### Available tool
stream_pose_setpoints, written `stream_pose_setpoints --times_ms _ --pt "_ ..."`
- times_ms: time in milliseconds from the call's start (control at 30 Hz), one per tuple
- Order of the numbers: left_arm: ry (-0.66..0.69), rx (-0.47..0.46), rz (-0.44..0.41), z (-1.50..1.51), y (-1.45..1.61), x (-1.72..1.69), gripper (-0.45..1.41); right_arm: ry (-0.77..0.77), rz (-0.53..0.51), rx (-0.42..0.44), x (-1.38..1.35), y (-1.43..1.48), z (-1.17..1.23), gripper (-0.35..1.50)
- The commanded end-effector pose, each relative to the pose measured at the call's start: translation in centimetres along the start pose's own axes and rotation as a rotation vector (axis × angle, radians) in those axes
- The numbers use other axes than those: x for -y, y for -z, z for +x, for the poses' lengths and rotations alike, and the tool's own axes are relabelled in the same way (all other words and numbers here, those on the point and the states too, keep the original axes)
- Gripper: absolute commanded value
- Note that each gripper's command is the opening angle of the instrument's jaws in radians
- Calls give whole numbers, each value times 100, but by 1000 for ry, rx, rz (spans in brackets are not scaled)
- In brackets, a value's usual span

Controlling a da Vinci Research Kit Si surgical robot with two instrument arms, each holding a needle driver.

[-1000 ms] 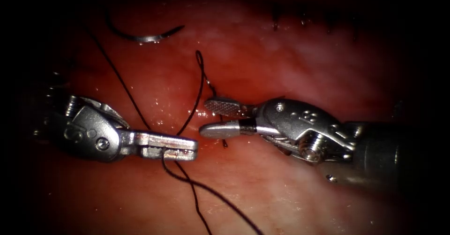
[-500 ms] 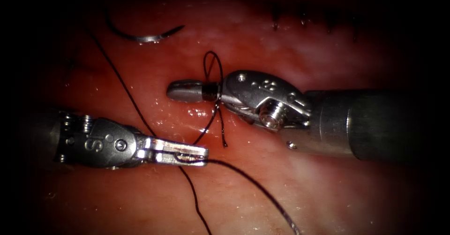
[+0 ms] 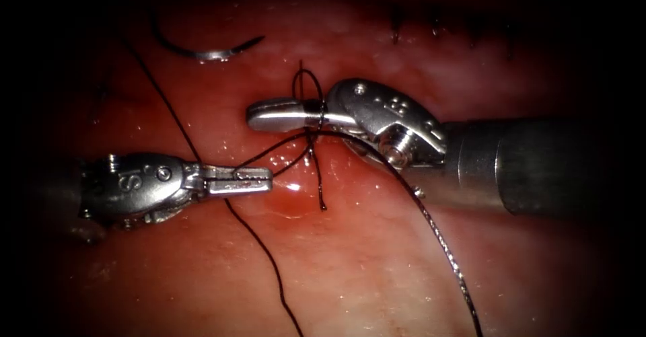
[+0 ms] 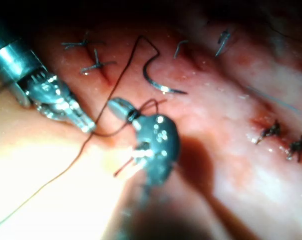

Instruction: Wound Closure

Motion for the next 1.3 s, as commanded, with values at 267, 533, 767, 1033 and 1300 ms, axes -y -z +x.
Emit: stream_pose_setpoints --times_ms 267,533,767,1033,1300 --pt "0 0 2 -5 -2 18 -45 81 152 83 -2 -6 -4 -35" --pt "-1 33 9 -5 -9 43 -45 138 263 192 -1 0 4 -35" --pt "-8 58 -21 -13 -22 56 -45 166 360 254 -8 5 20 -35" --pt "-11 71 -30 -14 -28 68 -45 197 450 345 -10 3 22 -30" --pt "-12 85 -34 -10 -32 72 -45 233 602 476 -2 -5 15 22"
